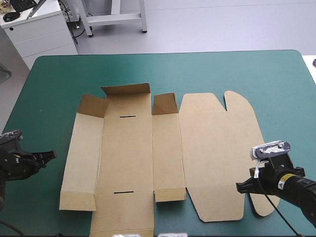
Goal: Fold the box
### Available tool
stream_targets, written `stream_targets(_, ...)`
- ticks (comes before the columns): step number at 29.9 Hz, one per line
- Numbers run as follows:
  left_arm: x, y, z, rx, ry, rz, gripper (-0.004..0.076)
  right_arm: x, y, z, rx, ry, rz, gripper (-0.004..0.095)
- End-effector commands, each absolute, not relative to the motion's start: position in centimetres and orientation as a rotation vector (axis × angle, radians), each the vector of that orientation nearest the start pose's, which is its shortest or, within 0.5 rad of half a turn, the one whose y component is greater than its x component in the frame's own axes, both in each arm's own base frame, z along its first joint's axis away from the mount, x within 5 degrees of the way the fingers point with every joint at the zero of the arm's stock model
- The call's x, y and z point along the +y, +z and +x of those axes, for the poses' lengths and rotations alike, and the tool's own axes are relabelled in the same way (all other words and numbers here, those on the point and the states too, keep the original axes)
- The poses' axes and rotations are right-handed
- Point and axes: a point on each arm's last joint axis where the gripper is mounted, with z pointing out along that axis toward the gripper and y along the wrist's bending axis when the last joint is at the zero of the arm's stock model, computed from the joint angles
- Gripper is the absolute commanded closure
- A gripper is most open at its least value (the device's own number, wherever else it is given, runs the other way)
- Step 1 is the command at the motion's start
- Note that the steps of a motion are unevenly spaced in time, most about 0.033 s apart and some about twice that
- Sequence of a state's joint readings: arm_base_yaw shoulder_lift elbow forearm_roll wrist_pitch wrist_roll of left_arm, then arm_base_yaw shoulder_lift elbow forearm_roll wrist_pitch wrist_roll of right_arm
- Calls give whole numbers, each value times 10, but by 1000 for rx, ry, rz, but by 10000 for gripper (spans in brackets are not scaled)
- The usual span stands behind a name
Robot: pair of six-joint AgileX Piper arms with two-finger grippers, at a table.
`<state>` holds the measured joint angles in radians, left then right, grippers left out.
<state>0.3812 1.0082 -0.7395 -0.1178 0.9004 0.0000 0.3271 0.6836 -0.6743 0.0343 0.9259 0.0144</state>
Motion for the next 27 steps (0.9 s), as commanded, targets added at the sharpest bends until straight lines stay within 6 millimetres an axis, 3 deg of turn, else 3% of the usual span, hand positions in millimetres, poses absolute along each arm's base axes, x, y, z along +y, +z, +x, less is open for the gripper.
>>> stream_targets(1,76,288,177,2433,-215,-618,706,39,315,109,2334,195,-365,928)
stream_targets(4,80,286,187,2340,-548,-600,707,39,315,109,2338,197,-365,928)
stream_targets(6,84,279,191,2387,-630,-562,708,39,315,109,2340,200,-365,928)
stream_targets(12,82,261,192,2595,-644,-449,708,39,314,109,2342,194,-367,928)
stream_targets(17,77,260,187,2645,-700,-394,708,38,313,108,2359,192,-370,928)
stream_targets(22,71,255,187,2716,-650,-360,704,38,313,107,2367,191,-371,928)
stream_targets(24,66,253,188,2761,-617,-330,668,38,313,107,2369,190,-372,928)
stream_targets(27,61,251,188,2816,-582,-291,546,38,312,107,2379,189,-373,928)
